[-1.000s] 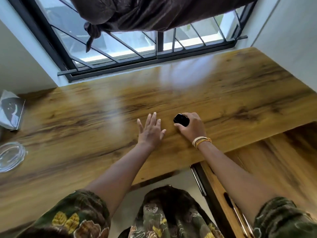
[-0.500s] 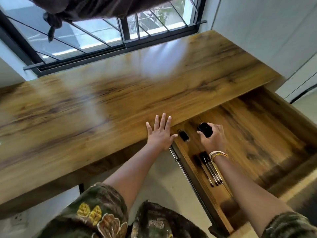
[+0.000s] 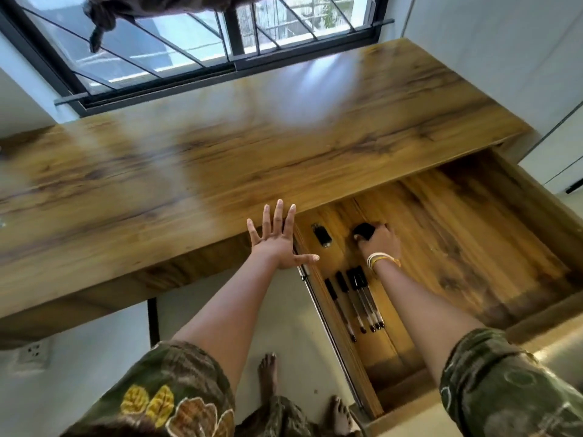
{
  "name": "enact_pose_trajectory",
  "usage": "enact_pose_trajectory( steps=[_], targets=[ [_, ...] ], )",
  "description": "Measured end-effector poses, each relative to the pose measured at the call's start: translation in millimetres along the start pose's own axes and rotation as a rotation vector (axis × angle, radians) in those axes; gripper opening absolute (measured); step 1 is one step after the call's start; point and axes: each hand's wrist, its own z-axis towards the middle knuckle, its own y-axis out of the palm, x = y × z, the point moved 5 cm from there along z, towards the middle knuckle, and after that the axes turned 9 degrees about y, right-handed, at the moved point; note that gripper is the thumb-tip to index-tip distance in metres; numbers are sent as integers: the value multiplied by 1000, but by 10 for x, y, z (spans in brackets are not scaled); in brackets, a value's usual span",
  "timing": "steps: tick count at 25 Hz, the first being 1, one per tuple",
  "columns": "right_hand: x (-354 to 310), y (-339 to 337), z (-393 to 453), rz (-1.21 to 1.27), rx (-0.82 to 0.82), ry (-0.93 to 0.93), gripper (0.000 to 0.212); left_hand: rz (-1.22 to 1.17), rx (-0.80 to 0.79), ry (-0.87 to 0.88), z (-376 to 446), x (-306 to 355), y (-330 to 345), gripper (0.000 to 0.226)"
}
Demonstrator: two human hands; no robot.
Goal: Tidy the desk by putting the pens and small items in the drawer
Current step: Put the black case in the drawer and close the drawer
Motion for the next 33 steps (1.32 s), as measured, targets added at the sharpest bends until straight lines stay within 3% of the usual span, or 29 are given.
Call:
enact_pose_trajectory(
  steps=[4,15,19,21,24,26,30,33],
  targets=[
    [-35,64,93,-32,13,-9,60,36,-5,-19,24,22,50,135],
    [44,107,54,-93,-117,11,95,57,3,-26,46,34,42,132],
    [211,-7,-132,-9,-184,-9,86,1,-3,-68,-16,106,10,131],
    [409,-95,-214,-57,-185,-20,80,-80,71,-86,-84,194,42,123],
    [725,-252,-319,-153,-207,-78,71,-277,367,-139,-326,460,235,95],
    [929,-393,-387,-188,-240,-145,63,-471,472,-196,-521,744,465,85],
    [1261,-652,-593,-343,-394,-332,53,-862,505,-286,-866,1275,946,92],
    [1571,-870,-797,-403,-417,-444,49,-1045,608,-502,-1108,1513,1166,93]
  ],
)
